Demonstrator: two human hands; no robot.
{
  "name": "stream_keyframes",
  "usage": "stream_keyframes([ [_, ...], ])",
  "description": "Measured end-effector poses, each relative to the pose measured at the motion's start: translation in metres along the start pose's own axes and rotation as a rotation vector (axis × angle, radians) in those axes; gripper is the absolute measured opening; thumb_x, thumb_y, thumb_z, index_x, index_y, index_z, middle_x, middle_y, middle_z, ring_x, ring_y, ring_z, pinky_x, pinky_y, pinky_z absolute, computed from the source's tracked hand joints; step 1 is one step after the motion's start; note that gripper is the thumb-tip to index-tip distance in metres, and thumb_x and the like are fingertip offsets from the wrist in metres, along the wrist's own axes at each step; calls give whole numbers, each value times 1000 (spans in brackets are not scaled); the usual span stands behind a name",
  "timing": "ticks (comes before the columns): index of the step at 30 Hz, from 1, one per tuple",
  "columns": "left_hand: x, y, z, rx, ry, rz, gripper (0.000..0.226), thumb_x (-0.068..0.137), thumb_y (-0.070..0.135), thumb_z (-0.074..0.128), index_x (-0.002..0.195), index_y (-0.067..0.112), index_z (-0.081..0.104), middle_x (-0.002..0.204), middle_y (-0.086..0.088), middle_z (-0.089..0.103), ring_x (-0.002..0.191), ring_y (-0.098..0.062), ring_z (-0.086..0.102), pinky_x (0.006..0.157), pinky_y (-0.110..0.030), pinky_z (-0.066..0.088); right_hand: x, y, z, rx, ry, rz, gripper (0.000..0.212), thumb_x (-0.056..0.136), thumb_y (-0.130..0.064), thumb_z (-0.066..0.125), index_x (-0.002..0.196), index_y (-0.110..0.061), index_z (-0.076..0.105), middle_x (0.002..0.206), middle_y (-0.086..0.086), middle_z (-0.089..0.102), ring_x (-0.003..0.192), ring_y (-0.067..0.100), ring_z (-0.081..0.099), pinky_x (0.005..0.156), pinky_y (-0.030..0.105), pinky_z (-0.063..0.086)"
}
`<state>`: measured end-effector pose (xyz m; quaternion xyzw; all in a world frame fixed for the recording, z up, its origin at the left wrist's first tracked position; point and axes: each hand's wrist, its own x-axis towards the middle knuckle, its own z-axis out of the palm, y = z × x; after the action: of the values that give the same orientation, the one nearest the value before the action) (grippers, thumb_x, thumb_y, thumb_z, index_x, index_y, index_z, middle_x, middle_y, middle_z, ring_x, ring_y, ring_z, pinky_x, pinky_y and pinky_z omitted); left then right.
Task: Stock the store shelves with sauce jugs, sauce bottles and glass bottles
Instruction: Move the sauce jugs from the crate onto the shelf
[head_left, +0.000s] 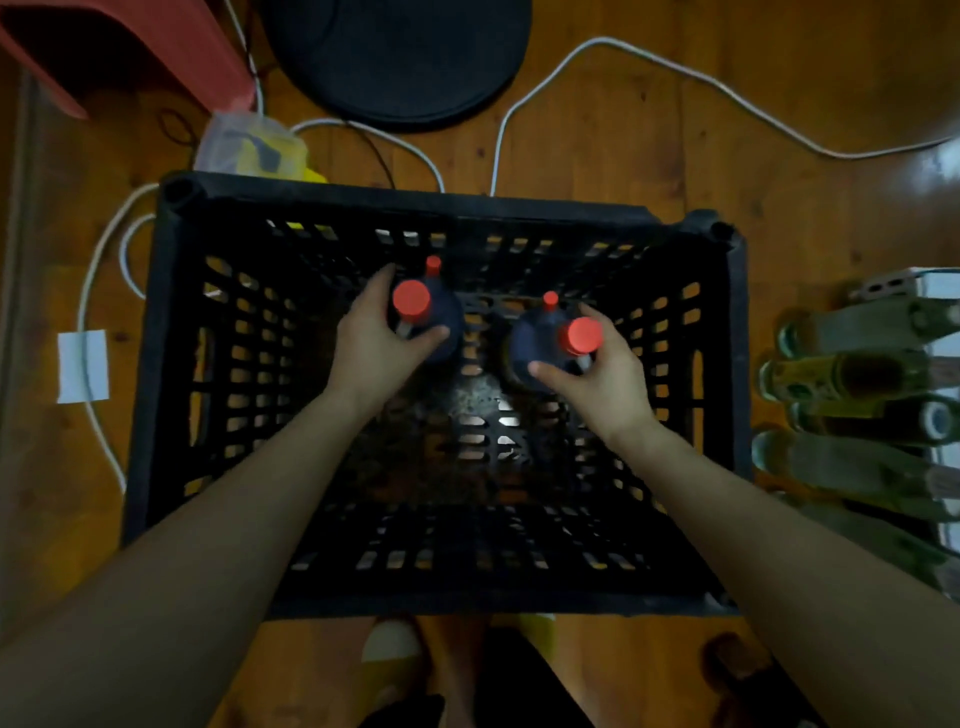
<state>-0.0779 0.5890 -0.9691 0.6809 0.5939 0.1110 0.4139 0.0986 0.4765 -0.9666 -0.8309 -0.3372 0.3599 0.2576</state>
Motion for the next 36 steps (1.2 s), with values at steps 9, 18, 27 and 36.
stream_keyframes([
  [9,-32,9,-9,-47,-56,58,47,77,8,71,121,9,55,124,-12,58,122,-26,49,97,-19,37,-32,-12,-9,168,77,-42,45,77,-5,71,119,-4,56,102,-5,58,95,5,53,75,-7,34],
  [18,-156,114,-99,-105,-122,-7,49,79,9,70,125,7,53,118,-10,60,114,-24,52,92,-25,40,-152,-86,-108,238,58,3,47,76,-7,73,119,-7,56,103,-7,57,99,6,51,77,-6,33],
  [27,-279,251,-208,-103,-188,162,47,77,6,71,121,8,56,82,7,56,83,-9,51,66,0,33,-323,-174,-232,288,250,56,45,73,-7,75,116,-9,59,111,-4,59,108,8,52,84,-2,36],
  [36,-389,392,-282,9,-468,538,37,80,11,69,115,15,56,90,5,55,89,-10,48,64,-9,30,-511,-225,-347,251,557,155,26,72,-13,77,92,-21,62,75,-18,60,64,-14,57,56,4,40],
])
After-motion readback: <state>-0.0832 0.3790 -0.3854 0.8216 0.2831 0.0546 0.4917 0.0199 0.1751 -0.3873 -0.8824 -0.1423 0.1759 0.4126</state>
